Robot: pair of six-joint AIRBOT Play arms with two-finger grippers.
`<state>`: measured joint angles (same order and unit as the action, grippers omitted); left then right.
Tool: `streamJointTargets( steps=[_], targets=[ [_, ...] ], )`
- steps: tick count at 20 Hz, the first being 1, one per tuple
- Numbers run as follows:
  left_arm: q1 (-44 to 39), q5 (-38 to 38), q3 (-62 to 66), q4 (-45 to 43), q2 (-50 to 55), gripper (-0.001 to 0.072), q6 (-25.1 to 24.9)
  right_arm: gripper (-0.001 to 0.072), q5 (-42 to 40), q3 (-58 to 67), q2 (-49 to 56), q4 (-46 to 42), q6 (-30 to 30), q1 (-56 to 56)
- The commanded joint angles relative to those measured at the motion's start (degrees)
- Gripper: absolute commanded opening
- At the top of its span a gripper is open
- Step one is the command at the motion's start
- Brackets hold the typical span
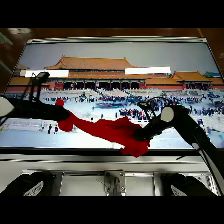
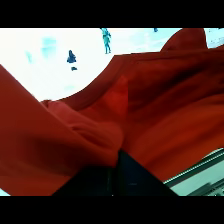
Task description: Fold the shirts.
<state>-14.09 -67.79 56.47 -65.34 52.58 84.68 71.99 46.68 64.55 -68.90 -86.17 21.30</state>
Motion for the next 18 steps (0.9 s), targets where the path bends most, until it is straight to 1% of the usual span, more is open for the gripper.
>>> streamJointTargets(
  steps=[1, 3, 5, 6, 8, 9, 10, 11, 12, 13, 15, 16, 18],
  targets=[
    [0.02, 9.81, -7.32, 8.31, 1.01, 0.0044, 0.04, 0.0075, -12.17, -1.51, 5.14, -4.04, 0.83, 0.28],
    [0.02, 13.11, -8.46, 10.82, 2.54, 0.0044, 0.02, 0.0075, -15.06, -0.85, 6.12, -7.91, -0.46, 0.26],
    [0.0, 14.4, -8.5, 11.65, 4.66, 0.0044, 0.02, 0.0075, -16.15, 1.38, 6.67, -11.17, -2.58, -1.11],
    [0.0, 14.95, -8.5, 11.63, 5.81, 0.0044, 0.02, 0.0118, -16.55, 2.78, 6.71, -10.58, -3.13, -2.6],
    [0.0, 15.74, -8.5, 11.65, 7.96, 0.0044, 0.02, 0.0479, -16.06, 5.05, 6.71, -5.53, -2.97, -5.29],
    [0.02, 15.76, -8.5, 11.63, 8.96, 0.0044, 0.02, 0.0518, -14.93, 5.88, 6.71, -3.17, -2.25, -6.29],
    [0.02, 15.76, -8.5, 11.61, 9.84, 0.0044, 0.0, 0.0519, -12.35, 6.84, 6.69, -1.62, -0.48, -7.37],
    [0.04, 15.76, -8.5, 11.61, 10.47, 0.0044, 0.0, 0.0621, -7.72, 8.2, 6.69, -0.94, 2.51, -8.74],
    [0.07, 15.74, -8.5, 11.61, 10.84, 0.0044, -0.02, 0.0683, -2.25, 9.57, 6.67, -0.79, 4.28, -10.32],
    [0.07, 15.74, -8.5, 11.58, 10.93, 0.0044, -0.07, 0.0683, 4.17, 10.71, 6.51, -1.03, 6.23, -12.59],
    [0.07, 15.72, -8.48, 11.58, 10.91, 0.0044, -0.2, 0.0683, 14.08, 10.54, 5.86, -2.19, 6.58, -18.03],
    [0.07, 15.72, -8.48, 11.58, 10.91, 0.0044, -0.2, 0.0683, 16.44, 8.96, 5.14, -1.81, 6.49, -21.07],
    [0.07, 15.63, -8.48, 11.58, 10.86, 0.0044, -0.2, 0.0683, 15.56, 1.79, 2.38, 2.01, 6.01, -25.81]
  ],
)
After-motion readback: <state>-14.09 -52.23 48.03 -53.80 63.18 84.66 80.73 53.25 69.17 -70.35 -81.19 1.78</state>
